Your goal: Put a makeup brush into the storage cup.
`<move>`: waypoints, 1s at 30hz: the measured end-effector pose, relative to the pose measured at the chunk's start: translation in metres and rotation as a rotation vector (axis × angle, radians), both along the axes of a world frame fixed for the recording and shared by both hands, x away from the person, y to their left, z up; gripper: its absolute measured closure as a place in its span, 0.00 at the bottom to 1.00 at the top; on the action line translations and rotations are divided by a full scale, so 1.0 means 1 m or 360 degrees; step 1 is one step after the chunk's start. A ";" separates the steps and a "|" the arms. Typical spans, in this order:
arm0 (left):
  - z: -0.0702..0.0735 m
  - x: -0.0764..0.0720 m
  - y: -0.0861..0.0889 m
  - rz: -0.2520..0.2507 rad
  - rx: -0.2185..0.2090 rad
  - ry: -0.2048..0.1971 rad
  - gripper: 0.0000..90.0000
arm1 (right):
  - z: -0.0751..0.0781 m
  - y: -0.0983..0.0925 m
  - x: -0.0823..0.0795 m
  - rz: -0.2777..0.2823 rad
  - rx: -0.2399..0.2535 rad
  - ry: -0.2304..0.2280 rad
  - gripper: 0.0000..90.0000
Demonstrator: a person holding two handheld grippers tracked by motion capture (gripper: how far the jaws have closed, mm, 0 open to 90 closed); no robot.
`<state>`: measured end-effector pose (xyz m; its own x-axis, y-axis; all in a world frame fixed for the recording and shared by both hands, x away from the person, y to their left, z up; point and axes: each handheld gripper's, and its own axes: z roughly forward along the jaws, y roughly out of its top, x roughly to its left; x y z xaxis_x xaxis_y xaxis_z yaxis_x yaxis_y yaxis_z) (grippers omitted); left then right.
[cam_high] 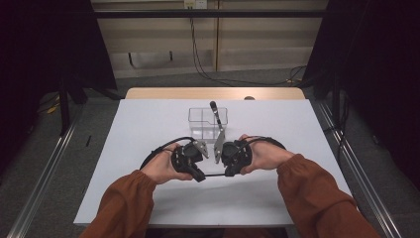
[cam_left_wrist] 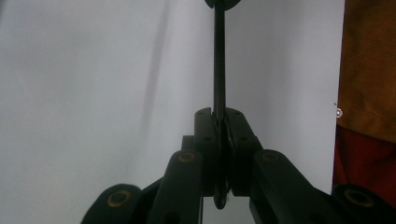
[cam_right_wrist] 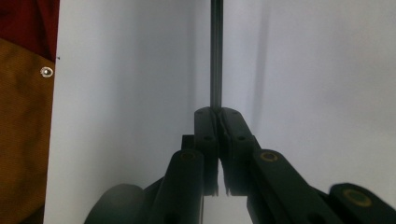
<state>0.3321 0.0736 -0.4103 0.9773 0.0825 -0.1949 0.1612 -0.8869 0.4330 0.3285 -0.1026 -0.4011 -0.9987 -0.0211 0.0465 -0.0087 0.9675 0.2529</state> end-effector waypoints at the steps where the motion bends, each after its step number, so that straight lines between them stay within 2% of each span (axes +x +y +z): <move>1: 0.000 0.000 0.001 0.0005 -0.0007 0.0002 0.95 | 0.000 0.000 0.000 0.0001 0.0009 0.0012 0.96; 8: 0.001 0.001 0.002 0.0004 -0.0003 0.0020 0.95 | 0.000 -0.001 0.002 -0.0015 0.0032 0.0020 0.94; 12: 0.000 0.001 0.002 0.0017 -0.0002 0.0038 0.95 | -0.001 -0.003 0.002 -0.0029 0.0070 0.0016 0.87; 20: 0.003 0.001 0.006 0.0030 -0.0018 0.0017 0.95 | -0.001 -0.008 0.002 -0.0077 0.0148 0.0018 0.66; 22: 0.003 0.000 0.007 0.0037 -0.0023 0.0016 0.95 | -0.002 -0.010 0.002 -0.0087 0.0168 0.0038 0.55; 24: 0.002 -0.002 0.008 0.0035 -0.0015 0.0015 0.95 | -0.002 -0.011 0.001 -0.0111 0.0182 0.0012 0.50; 26: 0.000 -0.004 0.009 0.0037 -0.0022 0.0018 0.95 | -0.002 -0.012 0.001 -0.0137 0.0215 0.0008 0.41; 30: -0.002 -0.006 0.017 0.0071 -0.0039 0.0017 0.95 | -0.004 -0.017 0.000 -0.0184 0.0235 -0.0013 0.31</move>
<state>0.3266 0.0909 -0.4125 0.9707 0.1209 -0.2078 0.2050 -0.8679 0.4526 0.3289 -0.1195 -0.4052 -0.9952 0.0877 0.0430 0.0975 0.9145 0.3925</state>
